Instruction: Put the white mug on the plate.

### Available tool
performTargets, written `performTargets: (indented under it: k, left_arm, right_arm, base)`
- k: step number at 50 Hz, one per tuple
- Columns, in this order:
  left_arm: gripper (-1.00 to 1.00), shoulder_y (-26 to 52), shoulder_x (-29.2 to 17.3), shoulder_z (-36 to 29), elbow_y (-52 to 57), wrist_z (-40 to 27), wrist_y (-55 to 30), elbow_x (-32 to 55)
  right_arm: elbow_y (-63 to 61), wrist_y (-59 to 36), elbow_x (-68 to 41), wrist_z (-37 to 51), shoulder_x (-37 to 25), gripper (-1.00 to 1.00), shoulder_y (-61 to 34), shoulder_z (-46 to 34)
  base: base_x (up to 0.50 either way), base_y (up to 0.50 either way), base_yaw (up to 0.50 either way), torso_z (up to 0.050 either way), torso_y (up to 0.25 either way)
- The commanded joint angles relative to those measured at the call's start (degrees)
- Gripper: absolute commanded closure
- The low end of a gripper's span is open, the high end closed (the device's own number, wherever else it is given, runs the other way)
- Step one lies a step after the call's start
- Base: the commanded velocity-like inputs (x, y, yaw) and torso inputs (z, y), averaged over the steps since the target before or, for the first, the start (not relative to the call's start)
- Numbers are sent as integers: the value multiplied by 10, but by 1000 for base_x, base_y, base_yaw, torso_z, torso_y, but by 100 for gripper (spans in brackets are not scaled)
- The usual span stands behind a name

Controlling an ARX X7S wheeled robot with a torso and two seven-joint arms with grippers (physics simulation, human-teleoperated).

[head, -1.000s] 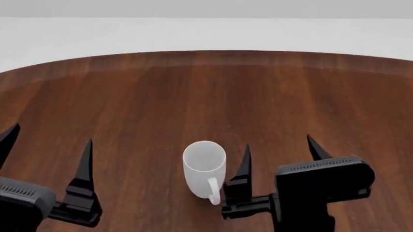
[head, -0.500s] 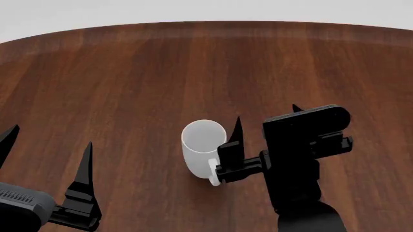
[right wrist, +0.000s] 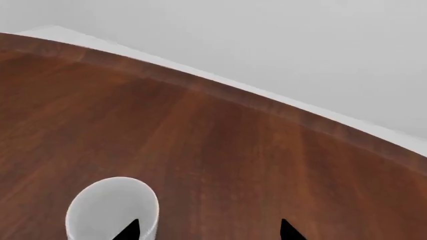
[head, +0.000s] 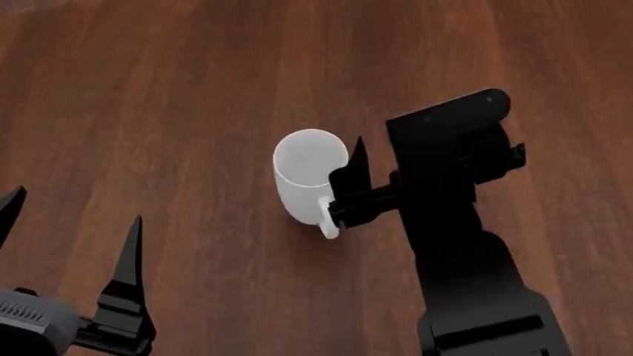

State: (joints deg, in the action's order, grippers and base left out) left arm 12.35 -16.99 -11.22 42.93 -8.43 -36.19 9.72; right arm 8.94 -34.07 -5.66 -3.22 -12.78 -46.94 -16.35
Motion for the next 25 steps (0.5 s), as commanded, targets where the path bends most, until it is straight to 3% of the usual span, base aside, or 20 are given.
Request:
performTargets:
  k: [1,19,25]
  left_arm:
    - [-100,-3,-5,-7,26,-6,-10,-1]
    - [-100,-7,-14,-19,46,-13,-13,-7]
    - [-100,-9,-13,-20,48,-14,-12,-3]
  right_arm:
    - [15,4,-1,-3,2,-100,-11,-7]
    - [22,11,-5,-1,10,-100,1,-21]
    - [-30,-5,-7,-5,6,-100,23,-33]
  base:
    - [0,0,0,33,-184]
    - [-1,0,0,34,-183]
    - [0,0,0,5,-7]
